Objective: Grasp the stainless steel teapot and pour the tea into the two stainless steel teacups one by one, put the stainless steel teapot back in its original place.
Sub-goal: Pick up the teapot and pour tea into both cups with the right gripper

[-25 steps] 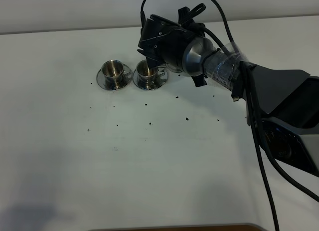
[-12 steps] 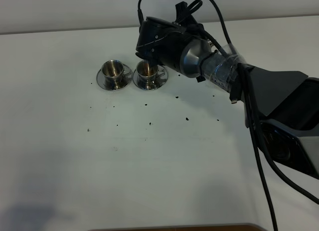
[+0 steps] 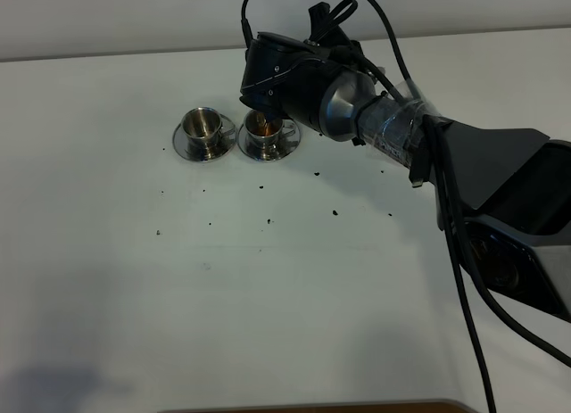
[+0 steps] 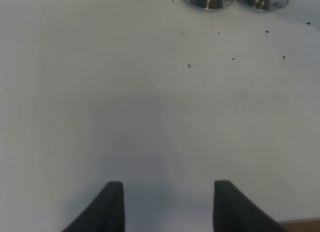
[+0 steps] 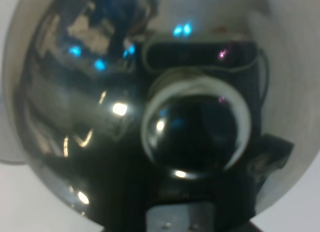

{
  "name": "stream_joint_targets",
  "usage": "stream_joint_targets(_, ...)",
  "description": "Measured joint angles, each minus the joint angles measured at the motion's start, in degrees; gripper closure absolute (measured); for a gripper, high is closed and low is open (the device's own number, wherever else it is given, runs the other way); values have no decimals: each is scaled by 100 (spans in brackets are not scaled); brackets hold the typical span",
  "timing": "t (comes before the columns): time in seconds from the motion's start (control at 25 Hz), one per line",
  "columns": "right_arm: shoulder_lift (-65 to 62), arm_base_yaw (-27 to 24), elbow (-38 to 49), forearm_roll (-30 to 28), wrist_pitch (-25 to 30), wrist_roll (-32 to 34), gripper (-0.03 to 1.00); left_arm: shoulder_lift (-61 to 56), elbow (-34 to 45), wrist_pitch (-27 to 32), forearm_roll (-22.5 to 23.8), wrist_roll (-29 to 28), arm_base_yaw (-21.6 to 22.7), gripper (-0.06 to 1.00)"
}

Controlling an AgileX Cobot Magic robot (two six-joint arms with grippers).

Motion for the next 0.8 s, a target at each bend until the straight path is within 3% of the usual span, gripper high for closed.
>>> stream_joint_targets(0.8,0,121,0,-224,-10,-198,78,0,0,0,0,0,0,48)
